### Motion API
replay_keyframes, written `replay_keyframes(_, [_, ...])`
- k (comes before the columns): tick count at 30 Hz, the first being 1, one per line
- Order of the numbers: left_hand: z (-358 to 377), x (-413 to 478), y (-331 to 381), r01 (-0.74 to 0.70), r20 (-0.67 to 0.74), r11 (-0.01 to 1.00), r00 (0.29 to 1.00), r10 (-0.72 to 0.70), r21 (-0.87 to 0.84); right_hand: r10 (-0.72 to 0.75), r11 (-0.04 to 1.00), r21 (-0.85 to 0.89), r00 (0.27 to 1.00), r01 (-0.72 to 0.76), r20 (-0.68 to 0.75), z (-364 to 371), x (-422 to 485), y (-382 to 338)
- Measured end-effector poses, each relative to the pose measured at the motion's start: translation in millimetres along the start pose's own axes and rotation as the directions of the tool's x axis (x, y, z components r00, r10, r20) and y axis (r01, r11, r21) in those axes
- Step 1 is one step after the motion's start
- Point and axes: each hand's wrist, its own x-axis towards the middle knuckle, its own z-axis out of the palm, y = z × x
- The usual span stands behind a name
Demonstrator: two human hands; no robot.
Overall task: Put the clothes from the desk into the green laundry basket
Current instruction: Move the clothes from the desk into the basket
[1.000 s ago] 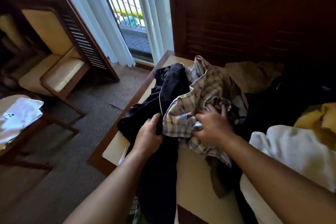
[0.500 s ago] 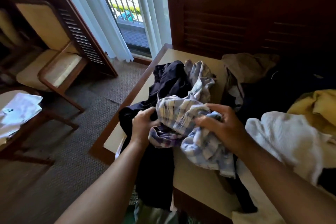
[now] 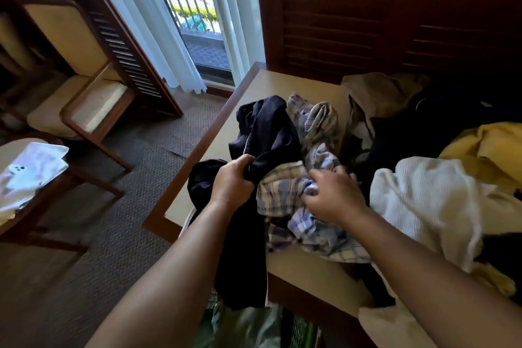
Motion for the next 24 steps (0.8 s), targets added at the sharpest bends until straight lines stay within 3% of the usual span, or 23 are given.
replay_keyframes(3, [-19.3,-16.0,4.3,-0.044,-0.137,0.968,0.991,0.01,-0.246,-0.041,0.995,0.081,0.968,0.063,-0.249,1.3,-7.3,-0.1])
replay_keyframes(5, [-36.5,-29.8,5.9,-0.079,-0.166,0.918,0.986,0.015,-0.389,-0.071,0.977,0.152,0.903,0.148,-0.424,-0.6,-14.8,-3.9])
replay_keyframes(8, [-61.5,-52.8,3.5,-0.127,-0.219,0.846,0.976,0.012,-0.518,-0.05,0.888,0.351,0.823,0.296,-0.567,-13.3,-26.0,-21.5])
replay_keyframes(13, [-88.3,-86.9,-15.8,-0.159,-0.34,0.843,0.94,-0.029,-0.513,-0.045,0.75,0.479,0.758,0.456,-0.651,-33.5,-66.3,-73.3])
replay_keyframes(17, [-107.0,-120.8,-37.6,-0.21,-0.501,0.878,0.864,-0.039,-0.431,-0.013,0.677,0.514,0.707,0.527,-0.707,-42.0,-114.7,-122.4])
replay_keyframes(22, [-130.3,-171.4,-85.3,-0.239,-0.525,0.841,0.849,-0.063,-0.486,0.077,0.516,0.603,0.669,0.608,-0.739,-21.2,-195.3,-191.4])
replay_keyframes(24, [-135.3,-193.0,-108.7,-0.235,-0.525,0.875,0.851,-0.025,-0.423,0.096,0.463,0.638,0.681,0.615,-0.726,0.0,-220.6,-213.1])
